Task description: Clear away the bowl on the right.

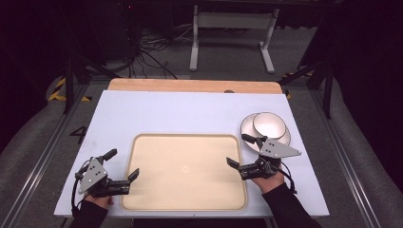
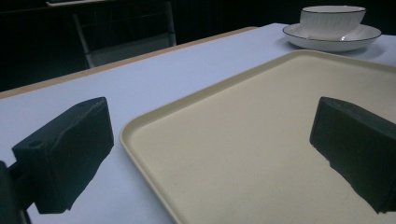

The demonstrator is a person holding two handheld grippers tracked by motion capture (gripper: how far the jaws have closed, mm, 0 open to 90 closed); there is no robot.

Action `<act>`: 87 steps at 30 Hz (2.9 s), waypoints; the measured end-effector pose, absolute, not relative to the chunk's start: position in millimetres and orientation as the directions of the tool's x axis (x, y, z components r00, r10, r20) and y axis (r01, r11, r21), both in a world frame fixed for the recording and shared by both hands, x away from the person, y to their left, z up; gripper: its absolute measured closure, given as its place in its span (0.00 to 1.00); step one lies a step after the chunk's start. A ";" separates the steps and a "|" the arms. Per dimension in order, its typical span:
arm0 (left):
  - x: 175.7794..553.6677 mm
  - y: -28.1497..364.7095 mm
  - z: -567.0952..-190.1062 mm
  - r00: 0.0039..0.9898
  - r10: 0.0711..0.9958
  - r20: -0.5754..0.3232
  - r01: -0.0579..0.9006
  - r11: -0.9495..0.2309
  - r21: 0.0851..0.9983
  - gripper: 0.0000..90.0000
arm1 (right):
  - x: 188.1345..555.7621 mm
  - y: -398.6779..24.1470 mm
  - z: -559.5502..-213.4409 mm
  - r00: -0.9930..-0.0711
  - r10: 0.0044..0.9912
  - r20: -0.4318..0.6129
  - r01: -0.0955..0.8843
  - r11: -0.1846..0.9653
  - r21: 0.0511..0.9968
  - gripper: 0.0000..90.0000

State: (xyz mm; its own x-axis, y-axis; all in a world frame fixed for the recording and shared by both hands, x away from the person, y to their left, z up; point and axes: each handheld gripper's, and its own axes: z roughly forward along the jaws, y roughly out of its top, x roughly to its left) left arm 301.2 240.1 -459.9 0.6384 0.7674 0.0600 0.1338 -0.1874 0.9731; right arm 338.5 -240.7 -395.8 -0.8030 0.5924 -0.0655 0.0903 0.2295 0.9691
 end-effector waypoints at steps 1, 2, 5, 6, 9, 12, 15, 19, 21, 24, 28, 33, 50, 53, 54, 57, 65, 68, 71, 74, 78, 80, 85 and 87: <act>301.2 240.0 -459.9 0.638 0.767 0.060 0.134 -0.187 0.973 0.00 | 338.5 -240.3 -394.1 -0.804 0.591 -0.065 0.089 0.229 0.969 0.06; 301.3 240.1 -459.9 0.640 0.766 0.062 0.133 -0.189 0.973 0.00 | 338.9 -239.6 -392.2 -0.807 0.587 -0.070 0.083 0.231 0.969 0.06; 301.2 240.1 -459.9 0.638 0.767 0.060 0.134 -0.187 0.973 0.00 | 339.1 -237.6 -387.7 -0.807 0.585 -0.082 0.074 0.238 0.968 0.07; 301.1 240.2 -459.9 0.639 0.767 0.060 0.133 -0.187 0.973 0.00 | 339.3 -237.0 -386.1 -0.808 0.583 -0.086 0.070 0.240 0.968 0.07; 300.9 240.2 -460.0 0.639 0.767 0.061 0.130 -0.185 0.974 0.00 | 340.7 -234.6 -382.0 -0.815 0.572 -0.090 0.061 0.239 0.969 0.07; 300.6 240.5 -459.9 0.639 0.767 0.061 0.129 -0.185 0.974 0.00 | 342.4 -232.0 -379.0 -0.821 0.566 -0.076 0.074 0.238 0.968 0.06; 300.8 240.4 -460.0 0.638 0.767 0.059 0.131 -0.184 0.974 0.00 | 344.4 -230.3 -376.9 -0.823 0.563 -0.075 0.083 0.249 0.965 0.07; 300.9 240.6 -459.9 0.638 0.768 0.059 0.132 -0.184 0.974 0.00 | 348.8 -231.6 -372.7 -0.815 0.573 -0.091 0.084 0.272 0.959 0.08; 301.0 240.7 -459.9 0.638 0.767 0.059 0.132 -0.184 0.974 0.00 | 351.9 -233.8 -370.5 -0.813 0.575 -0.093 0.086 0.277 0.957 0.09; 300.9 240.8 -459.8 0.638 0.768 0.059 0.132 -0.184 0.974 0.00 | 358.7 -239.9 -366.7 -0.801 0.589 -0.105 0.088 0.290 0.953 0.09; 300.9 240.7 -459.9 0.638 0.768 0.059 0.132 -0.184 0.974 0.00 | 365.4 -246.9 -365.3 -0.789 0.605 -0.105 0.099 0.294 0.951 0.09; 301.0 240.8 -459.8 0.637 0.769 0.058 0.134 -0.185 0.974 0.00 | 375.4 -260.9 -364.0 -0.767 0.634 -0.096 0.125 0.295 0.947 0.09; 301.0 240.6 -459.9 0.637 0.769 0.059 0.132 -0.184 0.974 0.00 | 399.1 -296.2 -355.6 -0.699 0.711 -0.080 0.173 0.277 0.945 0.08; 300.9 240.6 -459.9 0.637 0.769 0.059 0.132 -0.183 0.974 0.00 | 403.2 -302.1 -354.2 -0.688 0.721 -0.082 0.183 0.281 0.942 0.08; 300.9 240.6 -459.9 0.637 0.769 0.059 0.132 -0.183 0.974 0.00 | 403.2 -302.1 -354.2 -0.688 0.721 -0.082 0.183 0.281 0.942 0.08; 300.9 240.6 -459.9 0.637 0.769 0.058 0.133 -0.184 0.974 0.00 | 407.8 -309.7 -351.5 -0.678 0.730 -0.086 0.185 0.283 0.941 0.08; 300.7 240.5 -459.9 0.637 0.769 0.059 0.131 -0.183 0.974 0.00 | 414.5 -325.2 -346.5 -0.662 0.744 -0.089 0.173 0.268 0.948 0.08; 301.0 240.5 -459.9 0.637 0.769 0.059 0.132 -0.184 0.974 0.00 | 415.9 -329.4 -345.8 -0.655 0.751 -0.087 0.177 0.264 0.948 0.08; 300.9 240.5 -459.9 0.637 0.769 0.059 0.132 -0.184 0.974 0.00 | 417.8 -336.5 -345.0 -0.643 0.761 -0.086 0.182 0.261 0.948 0.08; 300.9 240.5 -459.9 0.637 0.769 0.060 0.132 -0.185 0.974 0.00 | 419.8 -344.1 -345.3 -0.627 0.776 -0.075 0.192 0.247 0.950 0.09; 300.9 240.5 -459.9 0.637 0.769 0.060 0.132 -0.185 0.974 0.00 | 422.0 -353.0 -345.8 -0.617 0.785 -0.052 0.208 0.227 0.952 0.11; 300.9 240.5 -459.9 0.637 0.769 0.060 0.132 -0.185 0.974 0.00 | 423.5 -356.0 -345.8 -0.614 0.787 -0.050 0.213 0.226 0.950 0.12; 300.9 240.4 -459.9 0.636 0.769 0.060 0.132 -0.185 0.974 0.00 | 427.3 -360.5 -345.2 -0.608 0.792 -0.049 0.232 0.235 0.944 0.12; 300.9 240.2 -460.0 0.636 0.770 0.059 0.131 -0.183 0.974 0.00 | 430.0 -361.2 -345.7 -0.610 0.791 -0.043 0.251 0.244 0.937 0.12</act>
State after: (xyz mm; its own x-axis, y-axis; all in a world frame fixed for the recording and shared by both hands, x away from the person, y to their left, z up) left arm 300.9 240.2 -460.0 0.6355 0.7698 0.0595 0.1310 -0.1835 0.9743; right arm 430.0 -361.2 -345.7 -0.6102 0.7911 -0.0425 0.2512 0.2441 0.9367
